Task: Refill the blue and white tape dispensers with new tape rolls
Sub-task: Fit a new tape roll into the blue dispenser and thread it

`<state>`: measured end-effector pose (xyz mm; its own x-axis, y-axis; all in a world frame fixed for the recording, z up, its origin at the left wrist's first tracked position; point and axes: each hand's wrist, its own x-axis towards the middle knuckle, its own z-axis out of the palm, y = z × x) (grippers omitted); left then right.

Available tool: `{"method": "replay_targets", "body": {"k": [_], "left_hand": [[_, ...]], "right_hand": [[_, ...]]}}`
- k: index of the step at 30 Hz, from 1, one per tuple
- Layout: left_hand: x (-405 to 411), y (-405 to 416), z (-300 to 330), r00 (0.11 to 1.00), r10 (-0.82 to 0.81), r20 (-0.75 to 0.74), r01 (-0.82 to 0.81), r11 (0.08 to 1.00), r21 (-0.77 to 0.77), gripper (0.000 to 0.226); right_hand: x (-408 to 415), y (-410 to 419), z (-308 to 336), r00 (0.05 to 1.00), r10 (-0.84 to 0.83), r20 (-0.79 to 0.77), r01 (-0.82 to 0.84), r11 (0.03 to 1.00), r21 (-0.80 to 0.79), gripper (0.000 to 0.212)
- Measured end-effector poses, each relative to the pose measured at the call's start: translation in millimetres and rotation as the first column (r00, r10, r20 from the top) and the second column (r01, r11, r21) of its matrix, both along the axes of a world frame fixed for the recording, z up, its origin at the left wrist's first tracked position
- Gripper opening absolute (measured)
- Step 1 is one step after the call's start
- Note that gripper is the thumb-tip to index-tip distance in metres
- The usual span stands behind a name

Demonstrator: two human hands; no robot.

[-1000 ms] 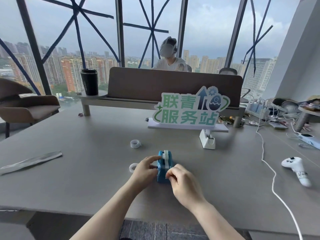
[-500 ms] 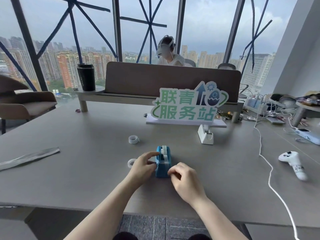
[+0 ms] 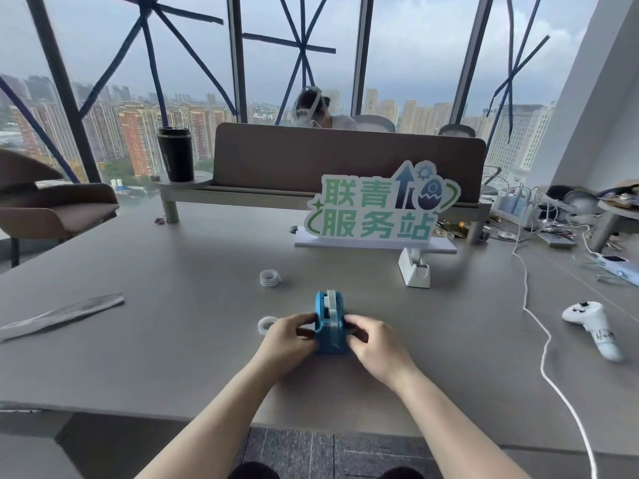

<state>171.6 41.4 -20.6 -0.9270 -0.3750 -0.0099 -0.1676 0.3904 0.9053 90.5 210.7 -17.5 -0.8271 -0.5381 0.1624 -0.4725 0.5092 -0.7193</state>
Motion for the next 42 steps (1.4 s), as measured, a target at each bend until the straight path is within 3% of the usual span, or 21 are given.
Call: {"method": "replay_targets", "body": {"k": [10, 19, 25, 36, 39, 42], "left_hand": [[-19.6, -5.1, -8.0, 1.000, 0.026, 0.018, -0.026, 0.999, 0.035, 0.063], [-89.2, -25.4, -6.2, 0.999, 0.038, -0.002, -0.037, 0.992, 0.123, 0.075], [-144.2, -46.5, 4.6, 0.997, 0.064, -0.031, -0.060, 0.989, 0.134, 0.070], [-180.2, -64.6, -3.8, 0.994, 0.092, 0.062, -0.093, 0.996, 0.017, 0.066], [-172.5, -53.3, 4.5, 0.992, 0.128, 0.002, -0.128, 0.992, -0.009, 0.061], [-155.5, -37.0, 19.5, 0.954, 0.242, -0.178, -0.261, 0.961, -0.088, 0.052]], "right_hand": [[-12.8, -2.3, -9.3, 0.999, 0.018, -0.034, -0.018, 1.000, 0.016, 0.062], [-69.2, -32.8, -5.2, 0.997, -0.063, -0.038, 0.061, 0.997, -0.049, 0.058], [-127.0, -61.3, 2.5, 0.997, -0.080, -0.019, 0.080, 0.996, -0.042, 0.056], [-158.3, -80.8, -8.5, 0.997, -0.068, -0.044, 0.068, 0.998, 0.012, 0.055], [-156.2, -73.1, -7.9, 1.000, -0.017, 0.005, 0.017, 1.000, 0.023, 0.057], [-153.7, -50.9, 0.3, 0.996, -0.092, -0.013, 0.090, 0.989, -0.117, 0.046]]}}
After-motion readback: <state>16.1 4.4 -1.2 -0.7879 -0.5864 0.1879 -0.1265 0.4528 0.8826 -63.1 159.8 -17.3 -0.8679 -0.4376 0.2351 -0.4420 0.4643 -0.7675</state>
